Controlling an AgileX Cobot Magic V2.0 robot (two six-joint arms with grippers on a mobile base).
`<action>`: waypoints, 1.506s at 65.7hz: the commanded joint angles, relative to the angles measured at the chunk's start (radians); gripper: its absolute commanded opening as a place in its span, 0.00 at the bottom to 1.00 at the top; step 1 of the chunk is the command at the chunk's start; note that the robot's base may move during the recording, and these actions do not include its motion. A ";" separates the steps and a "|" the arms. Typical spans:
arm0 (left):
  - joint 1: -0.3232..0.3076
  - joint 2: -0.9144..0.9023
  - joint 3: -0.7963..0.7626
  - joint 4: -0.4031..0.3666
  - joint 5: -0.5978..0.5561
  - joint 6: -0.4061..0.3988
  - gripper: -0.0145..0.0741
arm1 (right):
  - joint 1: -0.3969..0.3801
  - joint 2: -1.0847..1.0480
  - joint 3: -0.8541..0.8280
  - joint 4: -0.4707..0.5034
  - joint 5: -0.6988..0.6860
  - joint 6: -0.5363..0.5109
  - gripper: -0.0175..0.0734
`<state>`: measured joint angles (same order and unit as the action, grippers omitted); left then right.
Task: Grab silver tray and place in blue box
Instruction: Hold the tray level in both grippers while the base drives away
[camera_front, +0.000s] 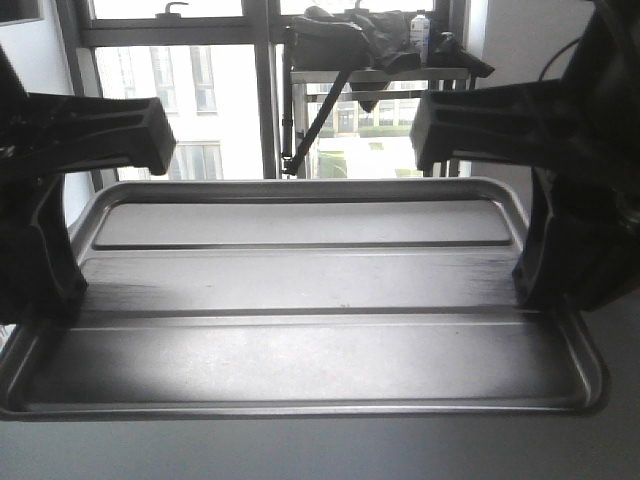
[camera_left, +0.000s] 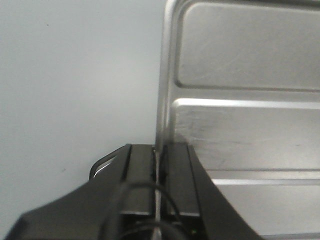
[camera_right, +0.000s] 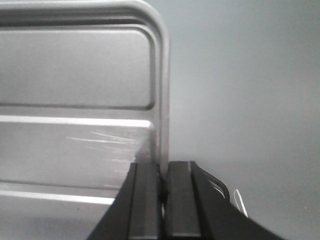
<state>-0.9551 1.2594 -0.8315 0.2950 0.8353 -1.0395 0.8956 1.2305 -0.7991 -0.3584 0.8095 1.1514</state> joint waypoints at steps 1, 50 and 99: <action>-0.009 -0.027 -0.029 0.011 -0.030 -0.009 0.15 | 0.003 -0.029 -0.024 -0.035 -0.043 -0.003 0.26; -0.009 -0.027 -0.029 0.011 -0.030 -0.009 0.15 | 0.003 -0.029 -0.024 -0.035 -0.043 -0.003 0.26; -0.006 -0.027 -0.029 0.011 -0.030 -0.009 0.15 | 0.003 -0.029 -0.024 -0.035 -0.043 -0.003 0.26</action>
<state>-0.9551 1.2594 -0.8315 0.2950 0.8333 -1.0395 0.8956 1.2305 -0.7991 -0.3599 0.8095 1.1514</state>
